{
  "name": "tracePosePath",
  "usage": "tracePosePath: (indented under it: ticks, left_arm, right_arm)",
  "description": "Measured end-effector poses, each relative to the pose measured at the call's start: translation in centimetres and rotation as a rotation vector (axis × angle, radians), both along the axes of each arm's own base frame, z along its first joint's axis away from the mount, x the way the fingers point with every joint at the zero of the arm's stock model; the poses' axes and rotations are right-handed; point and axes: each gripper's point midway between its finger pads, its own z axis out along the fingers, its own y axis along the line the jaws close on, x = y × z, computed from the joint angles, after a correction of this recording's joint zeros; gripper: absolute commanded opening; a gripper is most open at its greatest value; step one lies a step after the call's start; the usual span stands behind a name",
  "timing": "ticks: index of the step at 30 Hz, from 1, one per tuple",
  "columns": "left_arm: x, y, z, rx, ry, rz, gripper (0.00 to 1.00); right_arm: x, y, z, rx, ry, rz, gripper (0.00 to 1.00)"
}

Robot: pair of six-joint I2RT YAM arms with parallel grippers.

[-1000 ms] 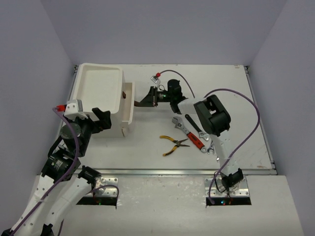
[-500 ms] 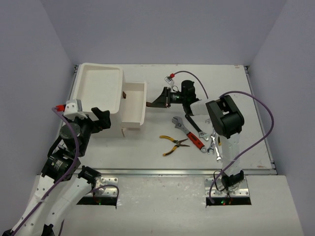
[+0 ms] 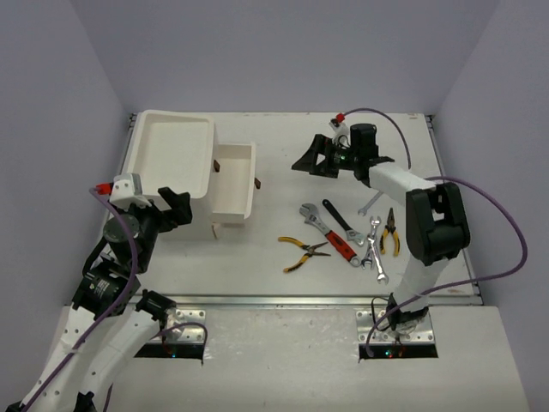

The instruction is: Sort the tools into containers

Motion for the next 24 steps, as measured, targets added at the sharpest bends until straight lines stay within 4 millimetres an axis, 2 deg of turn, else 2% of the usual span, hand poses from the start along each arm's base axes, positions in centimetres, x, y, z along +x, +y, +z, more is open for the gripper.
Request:
tracePosePath:
  ticks: [2, 6, 11, 15, 16, 18, 21, 24]
  left_arm:
    - [0.0, 0.0, 0.0, 0.0, 0.0, 0.001, 1.0]
    - [0.0, 0.2, 0.1, -0.002, -0.004, 0.006, 1.0]
    - [-0.2, 0.2, 0.5, -0.009, -0.02, 0.004, 1.0]
    - [-0.3, 0.0, 0.5, -0.012, -0.02, -0.007, 1.0]
    - [-0.3, 0.0, 0.5, -0.013, -0.02, -0.011, 1.0]
    - [-0.3, -0.1, 0.5, -0.014, -0.02, -0.017, 1.0]
    - [-0.3, -0.3, 0.5, -0.016, -0.019, -0.027, 1.0]
    - [-0.3, -0.5, 0.5, -0.017, -0.019, -0.037, 1.0]
  right_arm:
    - [0.1, -2.2, 0.4, -0.135, -0.024, -0.071, 0.99]
    - [-1.5, -6.6, 1.7, -0.393, -0.087, -0.184, 0.99]
    - [-5.7, -12.9, 2.3, -0.65, -0.113, -0.359, 0.99]
    - [-9.4, -16.2, 0.9, -0.782, -0.042, -0.418, 0.94]
    - [-10.1, -16.7, 0.6, -0.806, -0.021, -0.418, 0.89]
    - [-11.4, -17.4, -0.1, -0.845, 0.013, -0.414, 0.69]
    - [-13.2, -18.4, -1.6, -0.898, 0.059, -0.399, 0.51]
    - [-15.2, -19.2, -3.9, -0.955, 0.143, -0.373, 0.47]
